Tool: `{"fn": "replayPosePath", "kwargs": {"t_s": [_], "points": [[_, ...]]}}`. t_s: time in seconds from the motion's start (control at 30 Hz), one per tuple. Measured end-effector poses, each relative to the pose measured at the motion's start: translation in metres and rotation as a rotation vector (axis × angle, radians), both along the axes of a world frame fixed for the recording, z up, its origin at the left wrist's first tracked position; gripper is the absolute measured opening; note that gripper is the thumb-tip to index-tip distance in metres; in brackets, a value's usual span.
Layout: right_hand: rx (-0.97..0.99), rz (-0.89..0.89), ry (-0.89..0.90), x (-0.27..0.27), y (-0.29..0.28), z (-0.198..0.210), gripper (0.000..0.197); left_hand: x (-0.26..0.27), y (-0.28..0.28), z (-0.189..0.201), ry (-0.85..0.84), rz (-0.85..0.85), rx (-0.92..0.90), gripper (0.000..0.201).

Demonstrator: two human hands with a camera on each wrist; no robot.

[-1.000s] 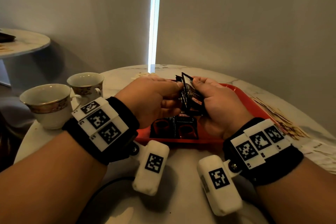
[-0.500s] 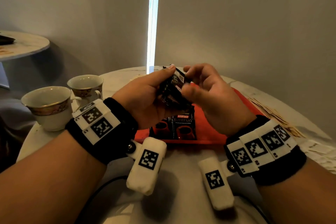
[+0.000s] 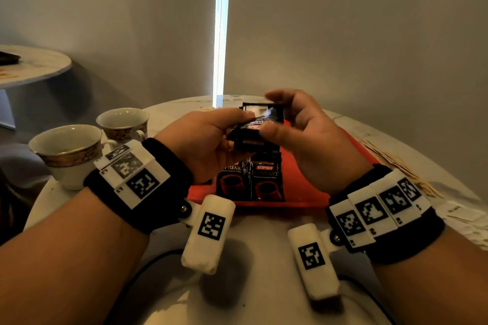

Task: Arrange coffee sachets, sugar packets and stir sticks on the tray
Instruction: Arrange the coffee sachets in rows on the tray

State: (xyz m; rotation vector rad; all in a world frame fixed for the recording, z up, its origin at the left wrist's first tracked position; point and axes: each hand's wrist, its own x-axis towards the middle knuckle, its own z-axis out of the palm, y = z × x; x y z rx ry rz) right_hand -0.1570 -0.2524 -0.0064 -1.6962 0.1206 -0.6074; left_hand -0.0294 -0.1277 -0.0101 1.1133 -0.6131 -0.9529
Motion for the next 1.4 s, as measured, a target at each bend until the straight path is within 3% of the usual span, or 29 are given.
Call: {"fn": "replayPosePath", "kwargs": {"t_s": [0.07,0.13,0.23,0.43,0.57,0.67,0.77,0.93,1.07,1.23,1.33,1.4], "points": [[0.346,-0.016,-0.063,0.006,0.003,0.0,0.056,0.002,-0.001,-0.001,-0.021,0.011,0.018,0.042],[0.521,0.03,-0.037,0.009,0.008,0.0,0.042,0.003,-0.002,-0.002,-0.084,0.013,0.044,0.049],[0.506,0.059,-0.002,0.009,0.011,-0.002,0.027,0.002,-0.003,-0.004,-0.135,0.041,0.051,0.041],[0.503,-0.009,0.01,0.007,0.014,0.001,0.022,0.0,-0.004,0.0,-0.188,0.185,0.016,0.051],[0.529,-0.04,0.027,0.007,0.013,0.001,0.026,0.008,0.006,0.007,-0.242,0.006,-0.074,0.055],[0.526,-0.047,0.035,0.006,0.013,0.0,0.027,0.01,0.009,0.006,-0.395,-0.139,0.031,0.056],[0.538,-0.051,0.05,0.008,0.013,-0.002,0.029,0.008,0.01,0.005,-0.536,-0.098,0.136,0.046],[0.624,-0.008,0.049,0.013,0.005,-0.006,0.042,0.005,0.012,0.008,-0.493,-0.042,0.052,0.03],[0.66,0.04,0.034,0.011,0.001,-0.008,0.038,0.011,0.012,0.005,-0.526,0.072,0.015,0.031],[0.697,0.058,0.019,0.013,-0.006,-0.012,0.032,0.026,0.012,0.007,-0.32,0.428,-0.12,0.02],[0.691,0.039,0.022,0.014,-0.011,-0.013,0.03,0.049,0.018,0.008,-0.217,0.51,-0.12,0.031],[0.685,0.011,0.03,0.014,-0.017,-0.017,0.028,0.061,0.022,0.009,-0.137,0.506,-0.126,0.02]]}}
